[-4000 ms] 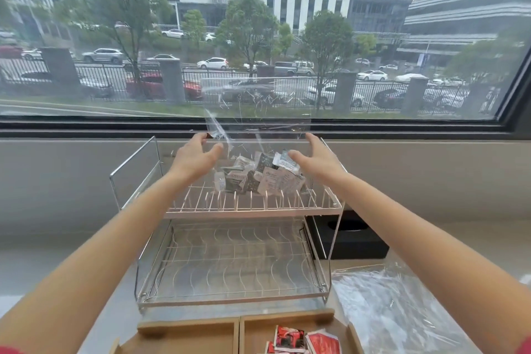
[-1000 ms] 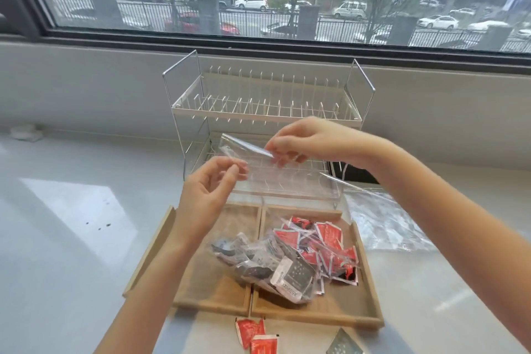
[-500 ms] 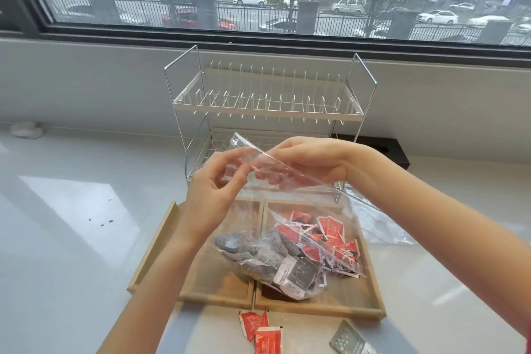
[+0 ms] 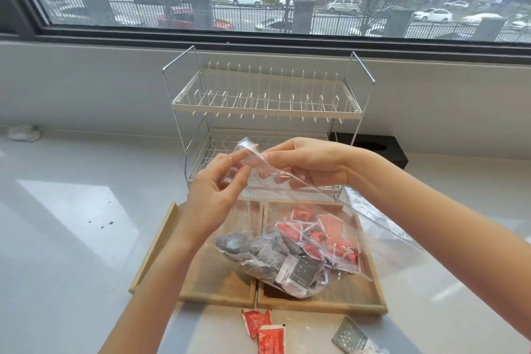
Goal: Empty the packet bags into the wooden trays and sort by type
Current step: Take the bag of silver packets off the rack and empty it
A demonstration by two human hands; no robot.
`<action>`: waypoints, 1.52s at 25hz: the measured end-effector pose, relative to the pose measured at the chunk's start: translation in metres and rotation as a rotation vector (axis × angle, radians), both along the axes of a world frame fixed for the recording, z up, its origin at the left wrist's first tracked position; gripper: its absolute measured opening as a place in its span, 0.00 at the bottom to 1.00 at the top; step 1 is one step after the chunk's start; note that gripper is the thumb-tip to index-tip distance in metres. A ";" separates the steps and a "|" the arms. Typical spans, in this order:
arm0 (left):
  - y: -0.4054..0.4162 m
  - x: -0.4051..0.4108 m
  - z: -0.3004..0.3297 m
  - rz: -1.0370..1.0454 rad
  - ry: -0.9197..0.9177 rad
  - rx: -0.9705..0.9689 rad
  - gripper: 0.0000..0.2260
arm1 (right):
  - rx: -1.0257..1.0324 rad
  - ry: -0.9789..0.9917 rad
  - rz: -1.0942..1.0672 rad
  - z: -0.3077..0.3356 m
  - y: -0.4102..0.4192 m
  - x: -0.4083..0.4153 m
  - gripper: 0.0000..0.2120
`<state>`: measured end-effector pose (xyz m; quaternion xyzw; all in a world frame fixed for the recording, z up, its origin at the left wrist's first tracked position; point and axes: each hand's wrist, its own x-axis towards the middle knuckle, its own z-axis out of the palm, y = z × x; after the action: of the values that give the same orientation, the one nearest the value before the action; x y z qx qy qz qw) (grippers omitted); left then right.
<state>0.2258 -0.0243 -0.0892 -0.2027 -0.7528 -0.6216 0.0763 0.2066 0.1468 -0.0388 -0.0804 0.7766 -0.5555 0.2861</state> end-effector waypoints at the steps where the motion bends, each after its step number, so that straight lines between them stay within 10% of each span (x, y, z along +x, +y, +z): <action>1: 0.000 0.000 0.000 -0.001 0.006 -0.006 0.15 | 0.006 0.015 -0.007 -0.001 -0.001 0.000 0.12; 14: -0.010 -0.001 -0.005 0.010 -0.024 -0.010 0.12 | -0.054 0.333 -0.225 0.029 0.013 0.001 0.06; 20: -0.009 -0.003 -0.004 0.049 -0.024 0.055 0.09 | -0.288 -0.106 -0.045 0.001 0.010 0.014 0.19; 28: -0.010 -0.003 -0.004 0.044 -0.062 0.048 0.06 | -0.126 0.224 -0.097 0.026 0.030 0.016 0.15; 38: -0.013 -0.010 -0.008 0.103 -0.082 0.082 0.08 | -0.080 0.085 -0.015 0.005 0.045 0.033 0.07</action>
<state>0.2157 -0.0370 -0.0968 -0.1351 -0.7385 -0.6550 0.0855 0.2397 0.1917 -0.0335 -0.1093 0.7660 -0.5842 0.2452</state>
